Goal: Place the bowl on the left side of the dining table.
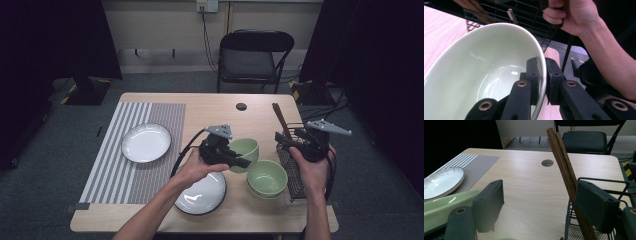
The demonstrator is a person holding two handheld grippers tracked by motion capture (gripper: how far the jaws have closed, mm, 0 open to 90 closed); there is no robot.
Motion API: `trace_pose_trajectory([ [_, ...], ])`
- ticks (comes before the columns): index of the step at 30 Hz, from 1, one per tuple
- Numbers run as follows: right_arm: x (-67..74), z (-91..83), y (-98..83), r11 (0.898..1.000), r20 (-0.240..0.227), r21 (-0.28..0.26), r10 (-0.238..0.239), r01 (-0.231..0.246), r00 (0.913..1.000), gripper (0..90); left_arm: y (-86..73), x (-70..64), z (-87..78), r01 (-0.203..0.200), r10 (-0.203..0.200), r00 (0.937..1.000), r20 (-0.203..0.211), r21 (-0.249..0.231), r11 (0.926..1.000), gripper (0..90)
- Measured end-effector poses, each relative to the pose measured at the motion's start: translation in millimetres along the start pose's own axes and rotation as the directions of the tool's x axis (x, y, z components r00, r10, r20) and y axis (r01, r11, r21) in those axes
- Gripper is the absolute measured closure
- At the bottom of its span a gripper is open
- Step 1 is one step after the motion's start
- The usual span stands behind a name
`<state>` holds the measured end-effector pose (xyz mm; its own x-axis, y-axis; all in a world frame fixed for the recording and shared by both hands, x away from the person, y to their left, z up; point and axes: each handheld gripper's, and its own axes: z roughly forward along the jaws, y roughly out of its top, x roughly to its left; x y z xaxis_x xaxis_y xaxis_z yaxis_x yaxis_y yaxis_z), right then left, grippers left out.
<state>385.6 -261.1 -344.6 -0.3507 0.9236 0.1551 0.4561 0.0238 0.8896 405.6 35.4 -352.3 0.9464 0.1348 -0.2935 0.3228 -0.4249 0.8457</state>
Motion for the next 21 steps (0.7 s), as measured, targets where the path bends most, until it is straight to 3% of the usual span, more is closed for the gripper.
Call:
trace_pose_trajectory([
  [13, -0.1, -0.2, 0.0, 1.0, 0.006, 0.002, -0.005, 0.005, 1.0, 22.6, -5.4, 12.3, -39.6, 0.028, -0.031, 0.9972, -0.067, -0.052, 0.9983, 82.7],
  [21, -2.0, -3.3, 0.9, 1.0, 0.015, -0.006, 0.0, 0.0, 0.9999, 22.7, -9.7, 19.4, -62.7, 0.042, -0.05, 0.9913, -0.122, -0.069, 0.9967, 82.7],
])
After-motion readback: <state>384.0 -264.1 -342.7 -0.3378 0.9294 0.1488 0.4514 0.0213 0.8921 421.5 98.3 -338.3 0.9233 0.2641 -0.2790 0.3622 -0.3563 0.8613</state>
